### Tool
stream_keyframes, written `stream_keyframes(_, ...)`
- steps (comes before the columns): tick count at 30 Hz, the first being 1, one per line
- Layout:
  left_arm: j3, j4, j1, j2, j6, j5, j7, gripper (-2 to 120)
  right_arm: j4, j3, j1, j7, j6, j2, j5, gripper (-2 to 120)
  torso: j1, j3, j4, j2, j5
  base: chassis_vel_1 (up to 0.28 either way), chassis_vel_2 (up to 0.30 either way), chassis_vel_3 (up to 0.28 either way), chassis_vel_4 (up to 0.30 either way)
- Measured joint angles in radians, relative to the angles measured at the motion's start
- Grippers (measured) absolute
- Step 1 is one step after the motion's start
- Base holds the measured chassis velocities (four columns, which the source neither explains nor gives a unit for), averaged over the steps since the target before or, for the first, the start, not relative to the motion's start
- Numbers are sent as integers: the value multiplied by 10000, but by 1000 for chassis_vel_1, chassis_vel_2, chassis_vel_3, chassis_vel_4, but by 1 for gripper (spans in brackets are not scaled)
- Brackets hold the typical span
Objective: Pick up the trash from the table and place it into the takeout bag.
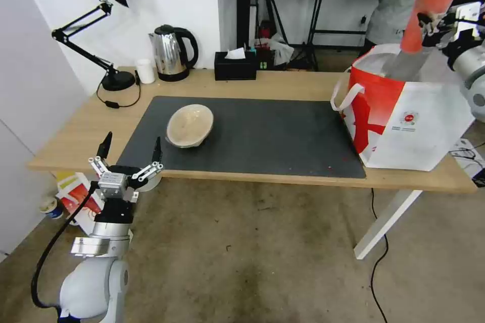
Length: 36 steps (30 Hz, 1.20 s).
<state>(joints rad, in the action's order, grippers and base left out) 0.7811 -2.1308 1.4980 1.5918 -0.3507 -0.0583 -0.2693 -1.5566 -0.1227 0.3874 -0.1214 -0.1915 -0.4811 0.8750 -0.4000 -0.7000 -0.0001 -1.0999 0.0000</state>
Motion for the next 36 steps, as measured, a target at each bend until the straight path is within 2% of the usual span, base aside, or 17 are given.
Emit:
stream_keyframes(2,9,2,-1,0,0,2,-4,100,-83,-18,19,-45,-115,2,-2,24,0,0,1,0,0,0,0,0,0)
stream_keyframes(3,9,2,-1,0,0,2,-4,100,-83,-18,19,-45,-115,2,-2,24,0,0,1,0,0,0,0,0,0)
stream_keyframes(5,13,2,-7,0,0,6,-5,100,-186,-20,19,-120,-271,26,16,36,0,0,1,0,0,0,0,0,0)
stream_keyframes(6,13,2,-7,0,0,6,-5,100,-186,-20,19,-120,-271,26,16,36,0,0,1,0,0,0,0,0,0)
stream_keyframes(9,51,-23,-6,0,15,8,-5,100,-346,-68,93,-189,-523,84,41,51,0,0,1,-1,0,0,0,0,0)
stream_keyframes(11,63,-31,-5,0,16,8,-5,100,-399,-122,153,-200,-623,100,46,54,0,0,2,0,-1,0,0,0,0)
stream_keyframes(14,79,-53,18,0,18,7,-7,100,-583,-301,437,-226,-933,155,53,69,0,0,1,0,2,0,0,0,0)
stream_keyframes(16,80,-59,19,-1,18,7,-8,100,-613,-339,486,-230,-979,170,53,70,0,0,1,0,2,0,0,0,0)
stream_keyframes(19,79,-65,7,-3,38,7,-16,100,-662,-434,561,-255,-1094,221,53,87,0,1,1,-1,0,0,0,0,0)
stream_keyframes(20,79,-65,7,-3,38,7,-16,100,-662,-434,561,-255,-1094,221,53,87,0,1,1,-1,0,0,0,0,0)
stream_keyframes(23,63,-66,-2,-3,53,18,-20,100,-677,-440,558,-311,-1160,254,44,98,0,0,1,0,0,0,0,0,0)
stream_keyframes(36,39,-91,-55,-7,102,36,-36,100,-773,-394,470,-527,-1410,255,-243,100,0,0,1,-1,0,0,0,0,0)
